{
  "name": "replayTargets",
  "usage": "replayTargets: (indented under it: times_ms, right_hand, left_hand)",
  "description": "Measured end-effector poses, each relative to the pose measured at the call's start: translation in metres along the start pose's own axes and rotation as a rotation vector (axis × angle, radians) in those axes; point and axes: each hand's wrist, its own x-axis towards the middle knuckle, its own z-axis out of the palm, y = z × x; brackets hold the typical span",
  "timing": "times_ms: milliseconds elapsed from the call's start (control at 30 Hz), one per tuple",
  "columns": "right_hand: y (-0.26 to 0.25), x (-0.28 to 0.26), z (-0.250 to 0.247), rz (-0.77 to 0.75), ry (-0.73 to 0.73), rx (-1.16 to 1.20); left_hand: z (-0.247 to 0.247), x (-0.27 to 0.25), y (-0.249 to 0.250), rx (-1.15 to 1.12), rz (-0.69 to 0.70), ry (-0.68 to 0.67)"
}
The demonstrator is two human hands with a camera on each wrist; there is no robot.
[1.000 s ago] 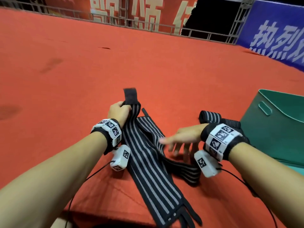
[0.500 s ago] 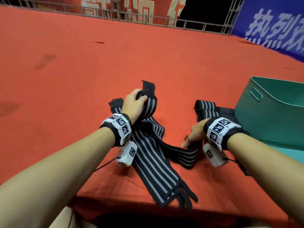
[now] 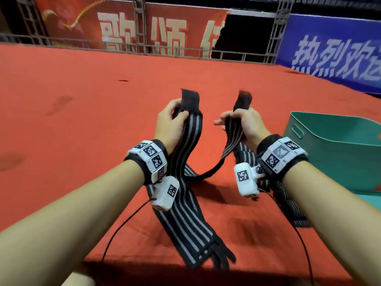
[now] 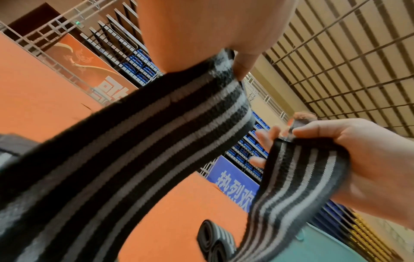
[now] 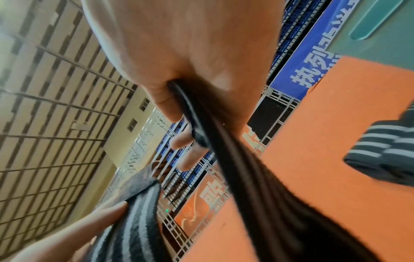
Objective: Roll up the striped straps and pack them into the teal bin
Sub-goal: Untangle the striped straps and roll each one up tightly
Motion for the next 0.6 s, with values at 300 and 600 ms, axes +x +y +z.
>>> replayTargets:
  times_ms: [300, 600]
  right_hand:
    - [-0.086, -0.013, 0.022, 0.037, -0.210, 0.172]
    - [-0.080, -0.007, 0.038, -0.050, -0.186, -0.034]
  left_hand:
    - [0.005, 0.016, 0.058, -0.111, -0.019, 0.004]
    - [0.003, 0.019, 0.072, -0.116, 0.046, -0.067]
